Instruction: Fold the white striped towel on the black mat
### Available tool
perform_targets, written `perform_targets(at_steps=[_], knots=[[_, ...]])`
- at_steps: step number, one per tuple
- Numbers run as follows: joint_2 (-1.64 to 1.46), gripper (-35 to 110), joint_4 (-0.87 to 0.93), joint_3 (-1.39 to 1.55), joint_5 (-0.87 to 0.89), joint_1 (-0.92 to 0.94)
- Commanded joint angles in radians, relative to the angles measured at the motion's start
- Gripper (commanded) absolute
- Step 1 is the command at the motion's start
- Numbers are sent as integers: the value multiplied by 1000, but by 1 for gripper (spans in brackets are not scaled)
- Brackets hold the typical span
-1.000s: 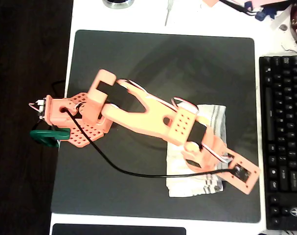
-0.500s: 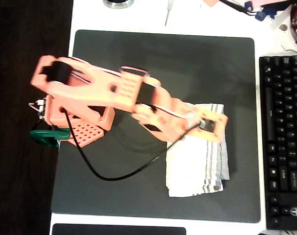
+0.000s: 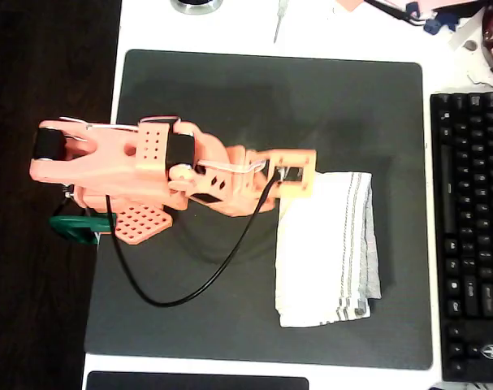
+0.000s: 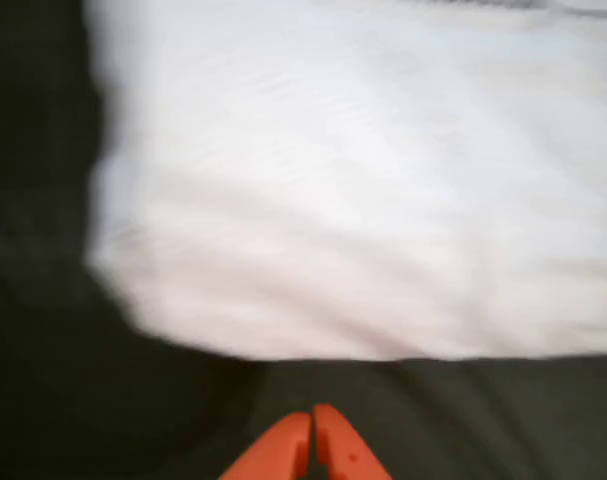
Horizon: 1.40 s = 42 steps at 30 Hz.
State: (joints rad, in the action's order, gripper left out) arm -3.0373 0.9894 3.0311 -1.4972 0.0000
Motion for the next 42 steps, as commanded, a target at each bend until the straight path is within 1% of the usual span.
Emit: perform_targets(at_steps=[1, 6, 11, 14, 26, 42], knots=[[-100, 0, 75, 41, 12, -20], [-184, 0, 153, 120, 20, -14], [-224, 0, 267, 126, 72, -35], [-252, 0, 347, 126, 72, -32], [-318, 0, 379, 126, 74, -31], [-322, 0, 382, 126, 74, -34]])
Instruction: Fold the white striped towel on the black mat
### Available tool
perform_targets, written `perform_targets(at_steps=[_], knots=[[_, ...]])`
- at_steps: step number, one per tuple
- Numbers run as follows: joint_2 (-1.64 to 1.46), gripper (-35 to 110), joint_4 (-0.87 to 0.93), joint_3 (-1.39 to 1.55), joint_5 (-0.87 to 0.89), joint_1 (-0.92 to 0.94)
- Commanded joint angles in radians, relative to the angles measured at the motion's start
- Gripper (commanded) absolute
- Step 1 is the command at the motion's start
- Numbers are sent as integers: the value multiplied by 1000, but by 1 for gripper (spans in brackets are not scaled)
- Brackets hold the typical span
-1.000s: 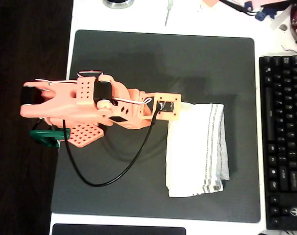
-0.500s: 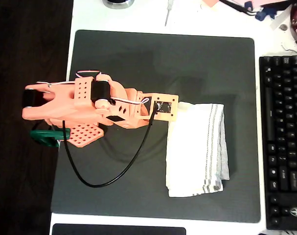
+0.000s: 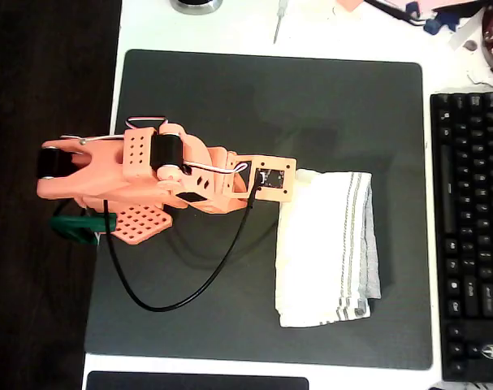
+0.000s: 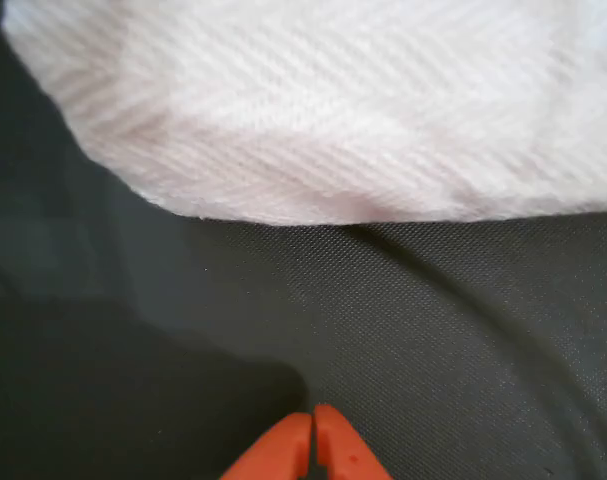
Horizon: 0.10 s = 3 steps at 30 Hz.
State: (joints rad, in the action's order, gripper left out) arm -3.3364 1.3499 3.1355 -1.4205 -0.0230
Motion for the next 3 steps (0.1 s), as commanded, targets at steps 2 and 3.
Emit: perform_targets(at_steps=[2, 3], knots=[[-23, 0, 21, 21, -3, -11], [-23, 0, 21, 21, -3, -11]])
